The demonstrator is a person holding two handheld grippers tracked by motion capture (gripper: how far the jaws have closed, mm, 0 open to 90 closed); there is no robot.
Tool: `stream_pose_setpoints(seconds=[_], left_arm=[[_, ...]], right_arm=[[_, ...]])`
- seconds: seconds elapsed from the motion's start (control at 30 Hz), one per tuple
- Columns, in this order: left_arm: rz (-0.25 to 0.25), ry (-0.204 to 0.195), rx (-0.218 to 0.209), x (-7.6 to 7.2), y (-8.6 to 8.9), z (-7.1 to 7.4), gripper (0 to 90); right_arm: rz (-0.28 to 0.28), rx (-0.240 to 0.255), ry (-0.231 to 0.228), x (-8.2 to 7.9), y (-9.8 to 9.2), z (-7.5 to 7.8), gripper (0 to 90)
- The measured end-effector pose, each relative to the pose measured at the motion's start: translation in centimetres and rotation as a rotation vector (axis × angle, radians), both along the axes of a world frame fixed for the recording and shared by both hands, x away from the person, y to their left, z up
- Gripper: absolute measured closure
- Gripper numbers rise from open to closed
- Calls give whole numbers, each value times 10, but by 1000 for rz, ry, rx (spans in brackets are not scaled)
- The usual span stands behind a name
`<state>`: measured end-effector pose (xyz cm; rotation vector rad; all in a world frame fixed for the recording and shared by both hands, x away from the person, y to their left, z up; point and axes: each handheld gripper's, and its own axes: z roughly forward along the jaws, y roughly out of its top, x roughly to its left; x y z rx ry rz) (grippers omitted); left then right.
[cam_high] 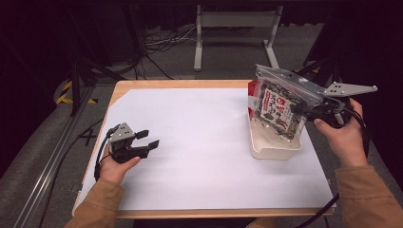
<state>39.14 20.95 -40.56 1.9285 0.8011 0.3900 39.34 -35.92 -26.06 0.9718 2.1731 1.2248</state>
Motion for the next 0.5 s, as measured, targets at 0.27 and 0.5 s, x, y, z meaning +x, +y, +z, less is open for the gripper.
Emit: stream_pose_setpoints(seconds=[0.27,0.5], left_arm=[[3,2,-9,0,1,0,381],[-7,11,-1,0,0,0,381]], right_arm=[[11,-26,20,4,7,-19,753],[1,7,30,5,3,-42,749]])
